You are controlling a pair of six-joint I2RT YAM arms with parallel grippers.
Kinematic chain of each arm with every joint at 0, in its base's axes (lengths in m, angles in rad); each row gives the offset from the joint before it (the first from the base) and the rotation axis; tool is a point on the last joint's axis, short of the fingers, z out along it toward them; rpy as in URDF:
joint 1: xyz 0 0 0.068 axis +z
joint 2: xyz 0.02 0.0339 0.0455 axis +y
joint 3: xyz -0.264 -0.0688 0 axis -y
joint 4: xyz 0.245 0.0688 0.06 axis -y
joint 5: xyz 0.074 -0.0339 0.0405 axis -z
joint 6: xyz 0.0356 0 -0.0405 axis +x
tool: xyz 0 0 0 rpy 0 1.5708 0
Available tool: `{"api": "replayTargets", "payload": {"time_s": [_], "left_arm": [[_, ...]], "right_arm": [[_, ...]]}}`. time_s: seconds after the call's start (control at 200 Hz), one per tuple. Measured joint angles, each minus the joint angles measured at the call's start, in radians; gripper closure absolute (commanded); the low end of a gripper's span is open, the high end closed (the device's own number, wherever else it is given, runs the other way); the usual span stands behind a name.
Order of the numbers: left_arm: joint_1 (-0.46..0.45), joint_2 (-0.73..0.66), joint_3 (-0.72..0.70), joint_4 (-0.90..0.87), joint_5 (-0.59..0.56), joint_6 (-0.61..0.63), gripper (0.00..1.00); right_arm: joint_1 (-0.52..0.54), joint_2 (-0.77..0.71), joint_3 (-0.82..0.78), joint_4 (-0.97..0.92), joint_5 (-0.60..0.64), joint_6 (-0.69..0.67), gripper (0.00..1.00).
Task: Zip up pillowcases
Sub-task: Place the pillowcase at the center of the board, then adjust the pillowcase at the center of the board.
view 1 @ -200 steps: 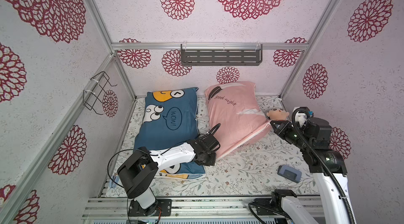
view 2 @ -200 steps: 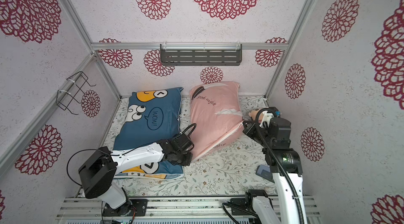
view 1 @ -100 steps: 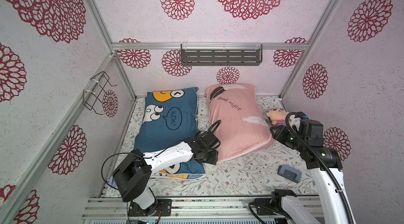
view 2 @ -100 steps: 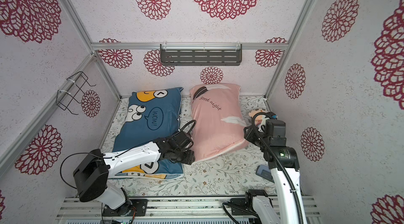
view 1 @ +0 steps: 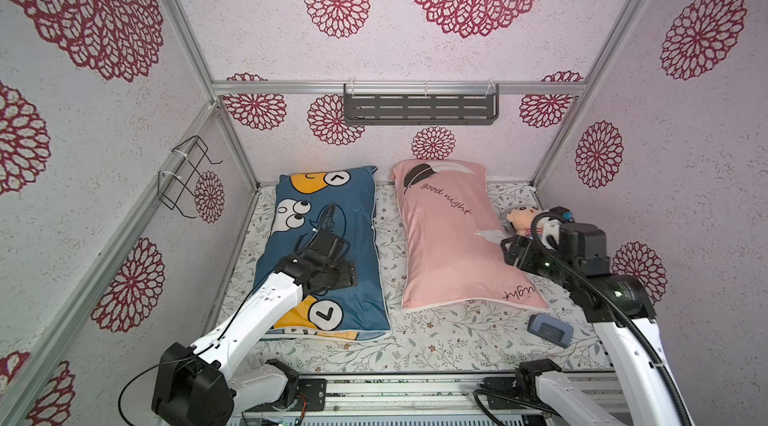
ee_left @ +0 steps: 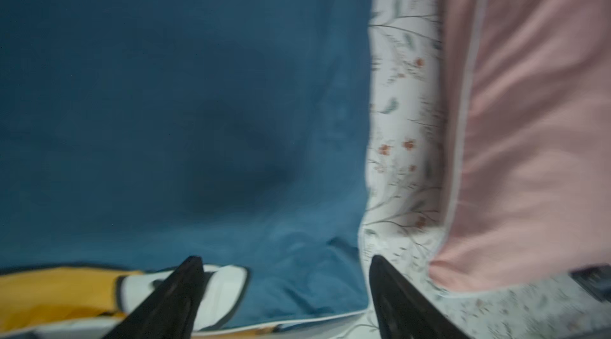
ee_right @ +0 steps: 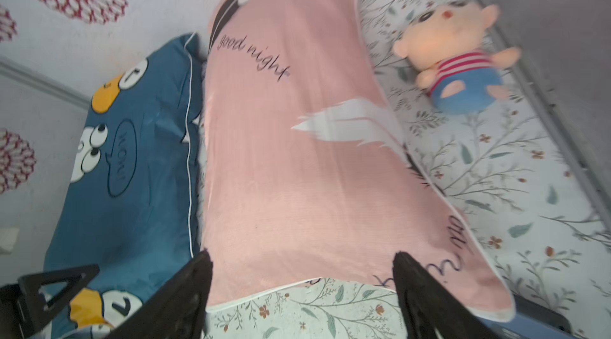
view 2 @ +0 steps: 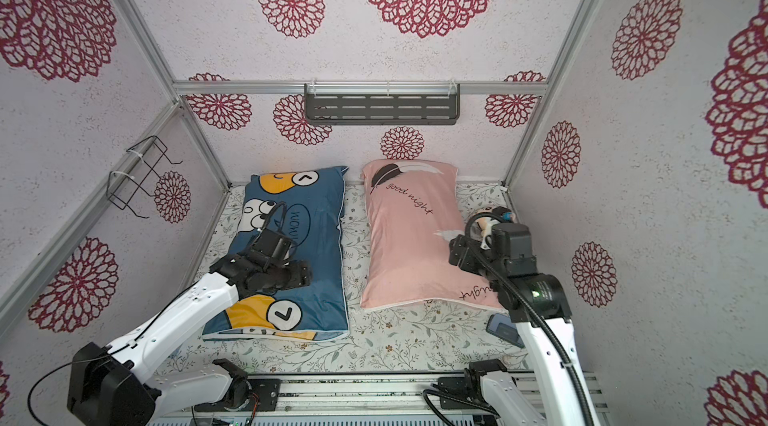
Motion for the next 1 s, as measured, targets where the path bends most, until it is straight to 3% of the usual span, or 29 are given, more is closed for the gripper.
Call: {"api": "replayTargets", "payload": {"time_s": [0.175, 0.33, 0.435, 0.595, 0.716, 0.821, 0.996], "left_arm": [[0.225, -0.045, -0.061, -0.076, -0.130, 0.021, 0.06], [0.501, -0.031, -0.080, -0.014, -0.076, 0.044, 0.08], [0.585, 0.030, -0.096, 0.079, -0.042, 0.029, 0.12], [0.570, 0.170, -0.175, 0.233, 0.014, -0.030, 0.14], [0.493, 0.229, -0.179, 0.299, -0.013, -0.068, 0.15], [0.394, 0.255, -0.180, 0.336, -0.046, -0.128, 0.15], [0.177, 0.333, -0.134, 0.385, -0.078, -0.243, 0.17]], "right_arm": [[0.258, 0.250, -0.064, 0.150, 0.021, 0.027, 0.20], [0.443, 0.473, -0.091, 0.308, -0.011, 0.057, 0.26], [0.521, 0.547, -0.116, 0.416, -0.054, 0.088, 0.28], [0.597, 0.647, -0.125, 0.571, -0.093, 0.126, 0.30], [0.593, 0.638, -0.185, 0.635, -0.124, 0.141, 0.31], [0.500, 0.548, -0.258, 0.642, -0.162, 0.142, 0.33], [0.259, 0.318, -0.314, 0.549, -0.193, 0.128, 0.34]]}}
